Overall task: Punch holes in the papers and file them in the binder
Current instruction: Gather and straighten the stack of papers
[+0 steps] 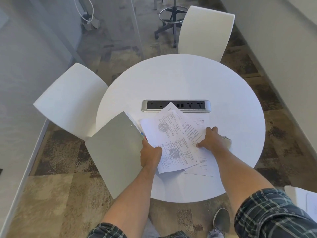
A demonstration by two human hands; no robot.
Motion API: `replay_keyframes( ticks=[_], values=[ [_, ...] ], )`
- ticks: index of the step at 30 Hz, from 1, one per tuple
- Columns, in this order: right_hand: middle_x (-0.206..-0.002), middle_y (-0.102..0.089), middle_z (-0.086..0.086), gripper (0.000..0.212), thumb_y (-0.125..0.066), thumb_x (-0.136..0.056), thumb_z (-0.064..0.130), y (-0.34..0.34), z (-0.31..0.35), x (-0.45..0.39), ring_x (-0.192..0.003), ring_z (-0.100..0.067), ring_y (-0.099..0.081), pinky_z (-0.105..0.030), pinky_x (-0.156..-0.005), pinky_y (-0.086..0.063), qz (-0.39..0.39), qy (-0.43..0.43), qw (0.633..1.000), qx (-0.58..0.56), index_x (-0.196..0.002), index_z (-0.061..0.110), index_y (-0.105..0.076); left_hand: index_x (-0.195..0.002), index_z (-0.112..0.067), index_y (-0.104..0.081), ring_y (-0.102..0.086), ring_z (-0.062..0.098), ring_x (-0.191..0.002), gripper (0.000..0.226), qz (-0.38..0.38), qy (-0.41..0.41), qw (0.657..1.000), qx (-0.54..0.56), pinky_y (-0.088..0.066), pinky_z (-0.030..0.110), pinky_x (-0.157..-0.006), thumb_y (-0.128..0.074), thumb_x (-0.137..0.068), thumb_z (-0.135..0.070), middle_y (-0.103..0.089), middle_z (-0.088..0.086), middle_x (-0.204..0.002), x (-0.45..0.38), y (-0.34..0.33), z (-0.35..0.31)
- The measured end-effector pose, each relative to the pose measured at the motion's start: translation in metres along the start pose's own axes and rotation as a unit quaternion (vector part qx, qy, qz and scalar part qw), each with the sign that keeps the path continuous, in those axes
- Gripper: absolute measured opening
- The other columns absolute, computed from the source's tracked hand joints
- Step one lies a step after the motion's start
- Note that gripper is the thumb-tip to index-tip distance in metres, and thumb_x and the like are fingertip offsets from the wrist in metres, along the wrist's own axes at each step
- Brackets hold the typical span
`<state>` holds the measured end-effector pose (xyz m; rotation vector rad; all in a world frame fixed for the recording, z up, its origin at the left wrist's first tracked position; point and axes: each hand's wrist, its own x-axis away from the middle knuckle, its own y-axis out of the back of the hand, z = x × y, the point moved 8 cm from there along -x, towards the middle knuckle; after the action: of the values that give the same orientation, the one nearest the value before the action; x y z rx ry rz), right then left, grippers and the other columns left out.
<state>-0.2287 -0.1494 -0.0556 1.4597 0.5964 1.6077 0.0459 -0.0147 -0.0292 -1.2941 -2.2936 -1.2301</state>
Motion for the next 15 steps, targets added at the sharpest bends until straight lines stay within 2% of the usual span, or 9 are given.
replay_keyframes(
  ticks=[2,7,10,13,15],
  values=[
    [-0.132,-0.040,-0.010,0.079,-0.089,-0.072,0.036,-0.003,0.004,-0.003,-0.107,-0.037,-0.065,-0.047,-0.082,-0.055,-0.009,0.005,1.000,-0.007,-0.131,0.008,-0.044,-0.122,-0.026,-0.042,-0.066,0.028,-0.091,0.051,0.001,0.001,1.000,-0.002,-0.059,0.042,-0.082,-0.050,-0.072,-0.019,-0.065,-0.002,-0.103,0.000,-0.001,0.000],
    [-0.128,-0.049,-0.012,0.067,-0.085,-0.077,0.025,-0.006,0.010,-0.005,-0.109,-0.036,-0.065,-0.039,-0.070,-0.045,-0.029,0.001,1.000,-0.004,-0.129,0.007,-0.045,-0.128,-0.025,-0.041,-0.065,0.029,-0.093,0.053,-0.005,0.000,1.000,-0.017,-0.058,0.041,-0.082,-0.052,-0.077,-0.017,-0.065,-0.002,-0.106,0.000,-0.002,-0.002],
    [-0.122,-0.056,-0.009,0.058,-0.078,-0.080,0.022,-0.009,0.013,-0.006,-0.105,-0.033,-0.066,-0.038,-0.070,-0.047,-0.023,0.013,1.000,-0.012,-0.128,0.012,-0.045,-0.135,-0.025,-0.039,-0.065,0.029,-0.094,0.059,-0.007,0.005,1.000,-0.027,-0.057,0.040,-0.083,-0.052,-0.078,-0.018,-0.066,-0.002,-0.108,0.000,-0.003,-0.003],
    [-0.118,-0.055,-0.005,0.051,-0.078,-0.077,0.026,-0.007,0.011,-0.008,-0.102,-0.028,-0.063,-0.038,-0.072,-0.050,-0.011,0.026,0.999,-0.017,-0.121,0.019,-0.054,-0.146,-0.028,-0.037,-0.065,0.027,-0.097,0.072,-0.002,0.004,1.000,-0.025,-0.056,0.037,-0.082,-0.051,-0.075,-0.021,-0.067,-0.003,-0.113,-0.002,-0.005,-0.003],
    [-0.114,-0.056,-0.002,0.046,-0.082,-0.074,0.031,-0.004,0.007,-0.008,-0.105,-0.025,-0.059,-0.040,-0.078,-0.053,-0.018,0.034,0.998,-0.045,-0.113,0.020,-0.061,-0.139,-0.027,-0.046,-0.066,0.026,-0.097,0.067,-0.005,0.005,1.000,-0.018,-0.057,0.038,-0.084,-0.049,-0.072,-0.023,-0.067,-0.003,-0.113,-0.005,-0.005,-0.003]
  ],
)
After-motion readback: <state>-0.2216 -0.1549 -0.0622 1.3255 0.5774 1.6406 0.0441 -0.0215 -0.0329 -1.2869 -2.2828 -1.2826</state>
